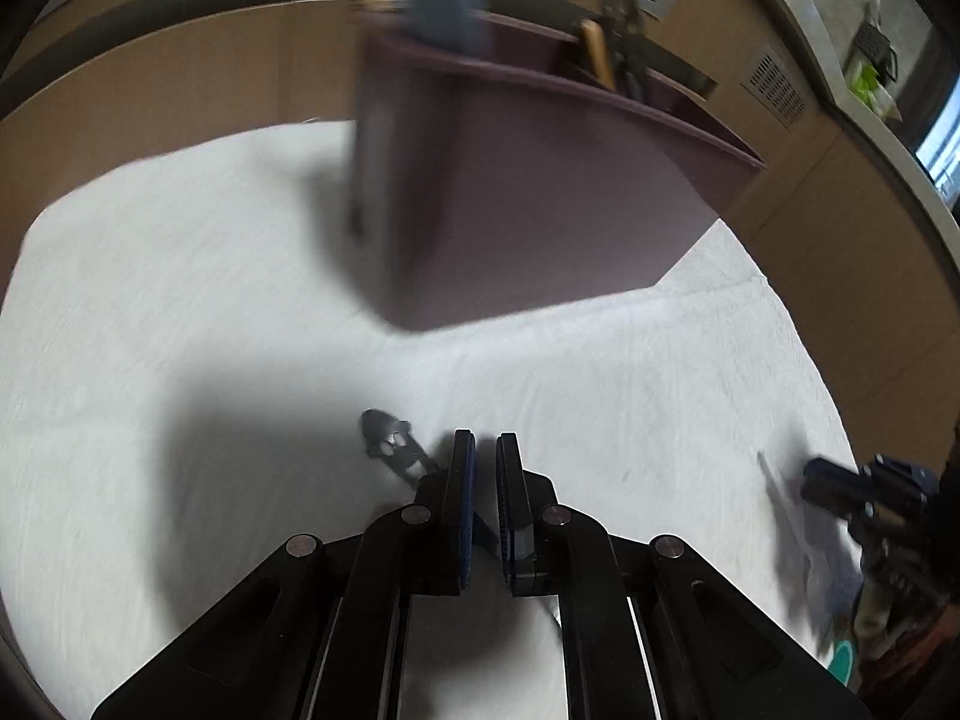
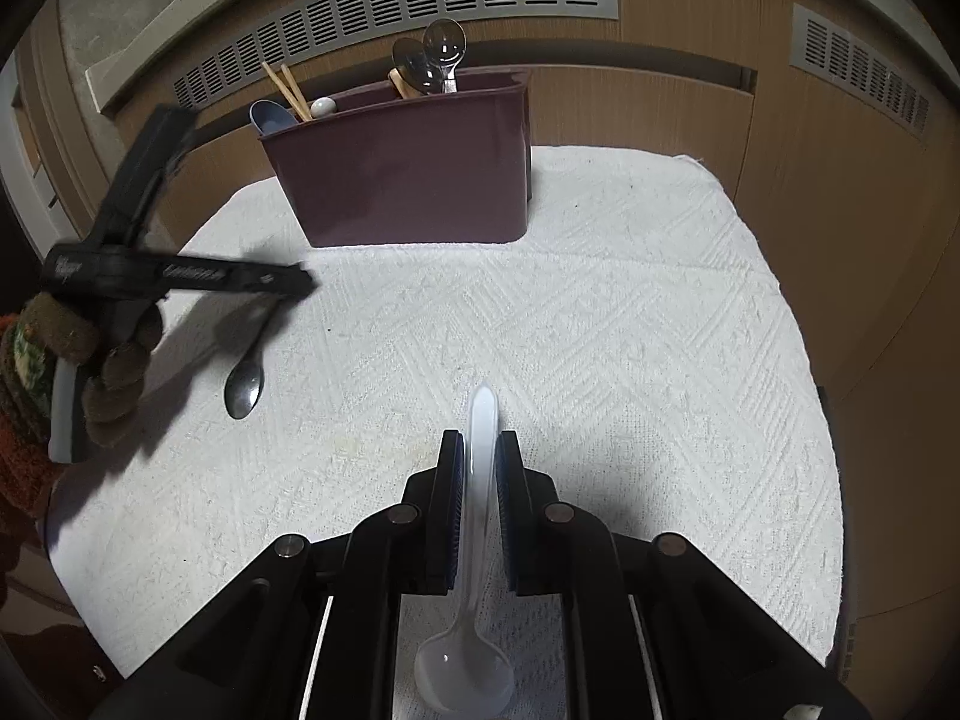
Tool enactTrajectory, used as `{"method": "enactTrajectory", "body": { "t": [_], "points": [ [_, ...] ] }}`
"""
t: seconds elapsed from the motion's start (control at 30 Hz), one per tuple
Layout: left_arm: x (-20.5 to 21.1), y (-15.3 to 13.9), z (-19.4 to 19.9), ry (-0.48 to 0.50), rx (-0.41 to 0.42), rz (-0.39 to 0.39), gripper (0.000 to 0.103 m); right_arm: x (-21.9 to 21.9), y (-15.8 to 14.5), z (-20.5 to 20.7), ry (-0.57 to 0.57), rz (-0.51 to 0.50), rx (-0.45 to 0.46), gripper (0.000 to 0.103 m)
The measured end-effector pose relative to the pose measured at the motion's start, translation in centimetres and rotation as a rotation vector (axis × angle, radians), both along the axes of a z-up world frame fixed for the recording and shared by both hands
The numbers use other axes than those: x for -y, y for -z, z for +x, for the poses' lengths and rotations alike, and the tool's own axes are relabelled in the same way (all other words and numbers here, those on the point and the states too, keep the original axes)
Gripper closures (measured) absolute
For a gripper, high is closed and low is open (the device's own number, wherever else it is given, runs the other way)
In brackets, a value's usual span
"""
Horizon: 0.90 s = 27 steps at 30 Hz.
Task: Organize utensils
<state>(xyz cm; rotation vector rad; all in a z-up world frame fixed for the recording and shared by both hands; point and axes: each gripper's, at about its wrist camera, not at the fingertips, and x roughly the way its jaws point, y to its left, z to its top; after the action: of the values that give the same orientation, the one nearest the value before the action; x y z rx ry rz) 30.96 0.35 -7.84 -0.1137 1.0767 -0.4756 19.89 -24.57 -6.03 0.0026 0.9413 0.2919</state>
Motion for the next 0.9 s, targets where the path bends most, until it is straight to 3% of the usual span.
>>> {"method": "enactTrajectory", "body": {
  "t": [0.13, 0.2, 0.23, 0.37, 0.4, 0.53, 0.6, 0.7, 0.83, 0.9],
  "points": [
    [-4.0, 0.0, -3.3, -0.044, -0.029, -0.029, 0.095, -0.5, 0.1, 0.2, -0.013, 0.017, -0.006, 0.083],
    [-4.6, -0.1, -5.1, -0.009, -0.029, -0.016, 0.094, -1.1, 0.1, 0.0, -0.034, 0.018, -0.008, 0.082],
    [-4.4, -0.3, -6.2, 0.040, -0.008, 0.013, 0.092, -1.4, 0.1, -0.1, -0.047, 0.014, -0.007, 0.082],
    [-1.7, -0.8, -9.9, 0.298, 0.088, 0.110, 0.057, -2.2, -0.1, -0.5, -0.081, 0.001, -0.004, 0.082],
    [-0.9, -0.8, -10.2, 0.344, 0.090, 0.123, 0.052, -2.2, -0.2, -0.5, -0.082, -0.003, -0.004, 0.082],
    [2.1, -0.6, -10.8, 0.454, 0.168, 0.257, 0.049, -1.7, -0.6, -0.7, -0.073, -0.017, 0.001, 0.082],
    [2.6, -0.5, -9.4, 0.411, 0.149, 0.271, 0.047, -1.3, -0.6, -1.0, -0.073, -0.034, -0.002, 0.082],
    [2.6, -0.5, -7.0, 0.275, 0.154, 0.285, 0.053, -0.8, -0.6, -1.6, -0.073, -0.061, 0.000, 0.082],
    [1.3, -0.2, -4.6, 0.105, 0.145, 0.234, 0.063, 0.0, -0.3, -2.6, -0.083, -0.053, -0.021, 0.080],
    [1.1, -0.1, -4.4, 0.072, 0.142, 0.221, 0.065, 0.1, 0.2, -2.6, -0.078, -0.047, -0.043, 0.079]
  ]
}}
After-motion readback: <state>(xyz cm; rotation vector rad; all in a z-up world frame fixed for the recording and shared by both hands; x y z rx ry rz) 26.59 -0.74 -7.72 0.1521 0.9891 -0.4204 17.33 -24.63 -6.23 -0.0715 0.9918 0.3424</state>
